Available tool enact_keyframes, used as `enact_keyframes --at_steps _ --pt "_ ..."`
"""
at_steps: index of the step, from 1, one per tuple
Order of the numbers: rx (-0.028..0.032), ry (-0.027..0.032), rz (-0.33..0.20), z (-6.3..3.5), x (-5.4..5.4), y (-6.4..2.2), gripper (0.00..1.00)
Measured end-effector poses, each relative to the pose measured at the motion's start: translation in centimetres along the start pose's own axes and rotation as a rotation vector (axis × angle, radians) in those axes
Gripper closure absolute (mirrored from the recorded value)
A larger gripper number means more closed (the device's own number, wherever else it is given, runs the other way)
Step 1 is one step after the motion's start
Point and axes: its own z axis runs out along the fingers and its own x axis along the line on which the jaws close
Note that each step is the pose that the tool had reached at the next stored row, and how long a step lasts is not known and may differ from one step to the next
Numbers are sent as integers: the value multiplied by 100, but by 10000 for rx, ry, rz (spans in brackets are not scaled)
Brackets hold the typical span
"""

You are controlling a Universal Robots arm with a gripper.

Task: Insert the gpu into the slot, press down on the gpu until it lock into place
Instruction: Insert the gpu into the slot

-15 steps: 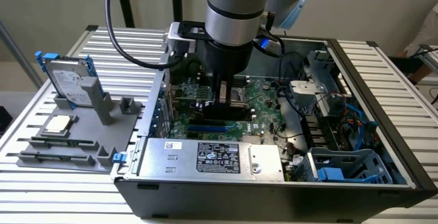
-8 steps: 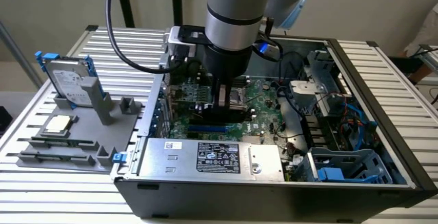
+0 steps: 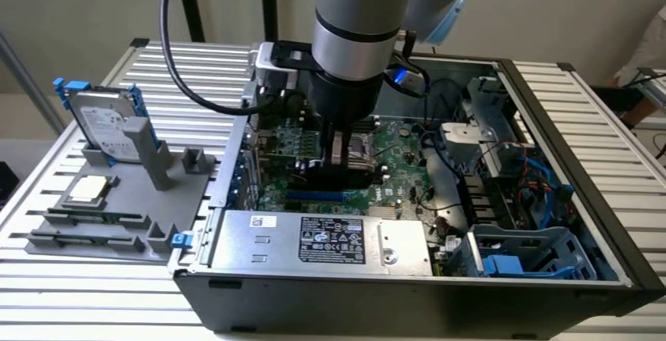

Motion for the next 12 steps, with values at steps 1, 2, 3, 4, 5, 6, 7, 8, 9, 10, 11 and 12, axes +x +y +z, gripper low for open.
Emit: enact_keyframes --at_steps 1,2,3,4,5,6,7,8,9,10,11,12 --pt "-5 0 1 0 0 0 74" --pt "-5 0 1 0 0 0 74" --pt "-5 -2 1 1 0 0 74" --pt "-5 -2 1 1 1 0 74" --pt "-5 0 1 2 1 0 74" --pt "-5 -2 1 6 1 0 74" --pt "-4 -3 6 11 2 -1 74" --pt "-4 -3 22 16 2 -1 74" --pt "-1 -5 56 21 2 -1 74" --pt "2 -7 91 26 3 -2 74" --pt "5 -9 128 31 3 -2 74" --pt "6 -8 148 33 4 -2 74"
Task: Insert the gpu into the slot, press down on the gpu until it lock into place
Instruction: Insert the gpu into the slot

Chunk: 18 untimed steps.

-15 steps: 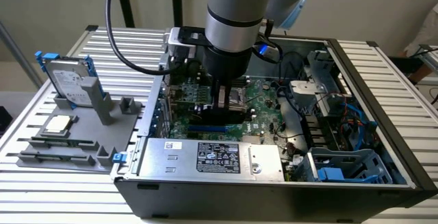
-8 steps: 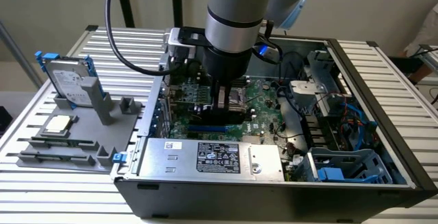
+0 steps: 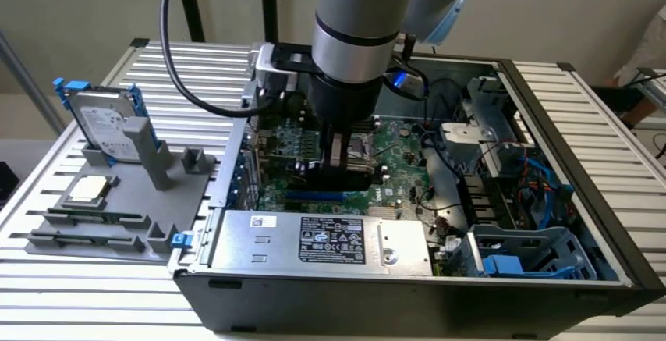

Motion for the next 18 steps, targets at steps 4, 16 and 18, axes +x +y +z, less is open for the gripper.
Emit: enact_keyframes --at_steps 4,16,18 --pt "2 7 7 16 1 -1 74" --pt "4 46 10 49 5 4 74" --pt "4 50 10 55 5 10 74"
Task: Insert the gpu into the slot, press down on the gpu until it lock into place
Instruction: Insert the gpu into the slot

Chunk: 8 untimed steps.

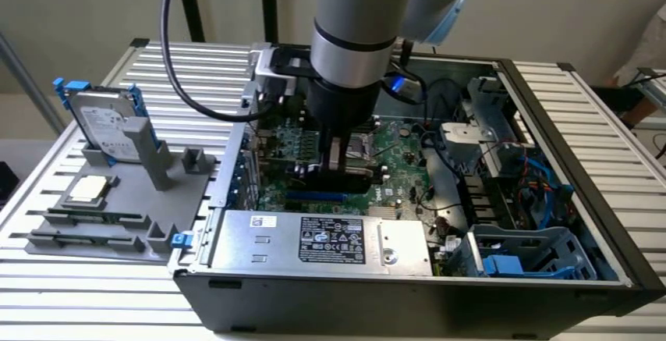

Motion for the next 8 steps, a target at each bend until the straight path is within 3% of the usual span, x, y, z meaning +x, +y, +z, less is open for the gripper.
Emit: enact_keyframes --at_steps 8 --pt "0 14 0 23 3 11 74"
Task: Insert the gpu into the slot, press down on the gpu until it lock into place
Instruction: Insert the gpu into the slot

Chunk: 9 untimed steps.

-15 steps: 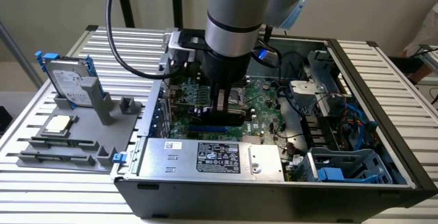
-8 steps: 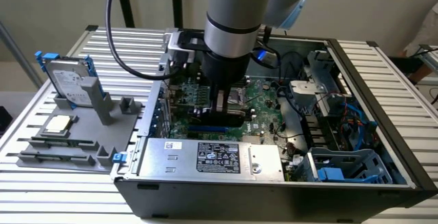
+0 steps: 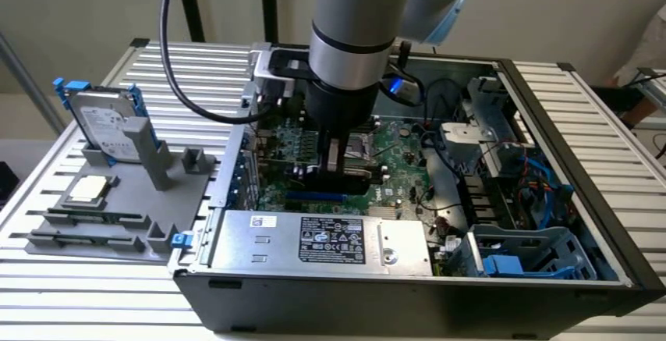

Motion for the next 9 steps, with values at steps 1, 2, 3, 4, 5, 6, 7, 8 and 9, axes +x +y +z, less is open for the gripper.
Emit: enact_keyframes --at_steps 1,2,3,4,5,6,7,8,9 --pt "0 0 0 2 0 1 74" --pt "0 0 1 5 1 2 74" --pt "0 0 0 6 1 2 74" --pt "0 1 0 8 1 2 74" --pt "0 0 0 10 1 2 74" --pt "0 0 0 12 1 2 74" --pt "-2 1 0 12 1 2 74" --pt "-6 0 5 15 1 2 74" --pt "-10 -1 21 17 1 2 74"
